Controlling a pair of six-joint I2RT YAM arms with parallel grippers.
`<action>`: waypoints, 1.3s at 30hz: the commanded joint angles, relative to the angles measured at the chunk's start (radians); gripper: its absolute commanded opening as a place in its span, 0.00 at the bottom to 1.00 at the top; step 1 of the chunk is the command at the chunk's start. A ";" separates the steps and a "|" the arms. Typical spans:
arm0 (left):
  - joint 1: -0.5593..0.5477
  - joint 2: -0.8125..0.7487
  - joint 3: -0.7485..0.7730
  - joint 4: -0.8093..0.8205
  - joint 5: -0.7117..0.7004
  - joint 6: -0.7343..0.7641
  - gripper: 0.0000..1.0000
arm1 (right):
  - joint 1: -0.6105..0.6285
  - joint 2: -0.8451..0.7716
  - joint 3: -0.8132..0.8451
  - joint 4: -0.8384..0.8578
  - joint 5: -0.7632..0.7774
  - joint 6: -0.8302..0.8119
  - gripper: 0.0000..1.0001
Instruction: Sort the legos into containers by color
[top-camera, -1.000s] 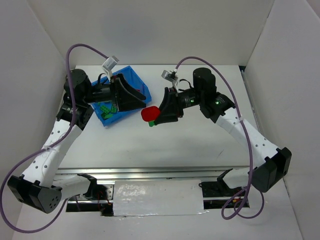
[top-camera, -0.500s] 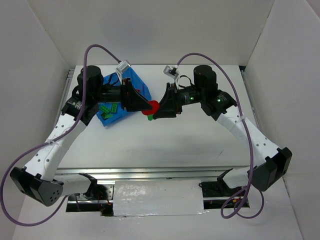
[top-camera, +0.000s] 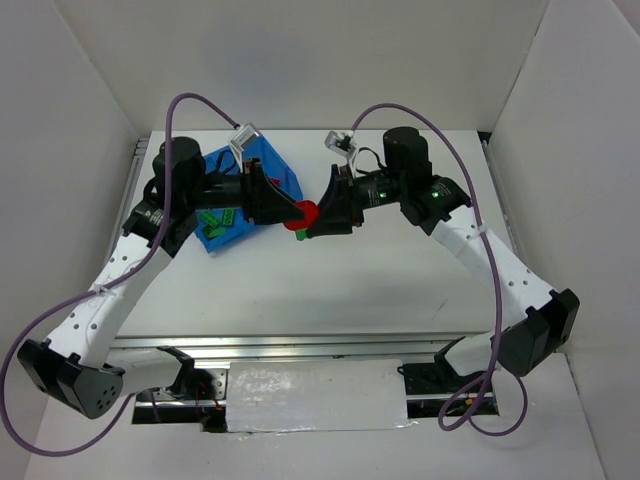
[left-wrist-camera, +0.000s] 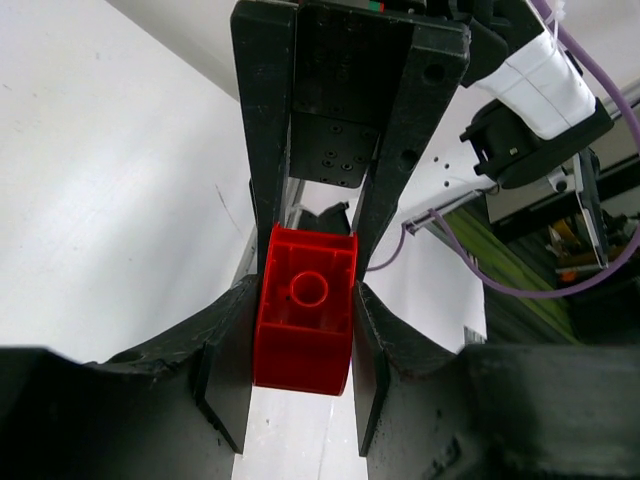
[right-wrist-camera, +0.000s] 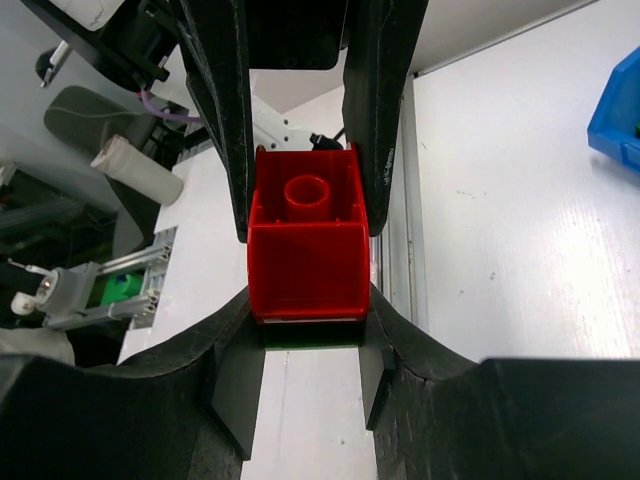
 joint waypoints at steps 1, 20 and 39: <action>0.063 -0.076 -0.038 0.219 -0.146 -0.109 0.00 | 0.003 0.011 0.034 -0.115 -0.024 -0.147 0.00; 0.207 -0.148 -0.081 0.225 -0.301 -0.186 0.00 | -0.016 0.081 -0.030 0.066 0.033 -0.014 0.00; 0.250 -0.191 0.255 -0.412 -0.935 -0.130 0.00 | 0.315 0.835 0.664 0.295 1.160 0.197 0.00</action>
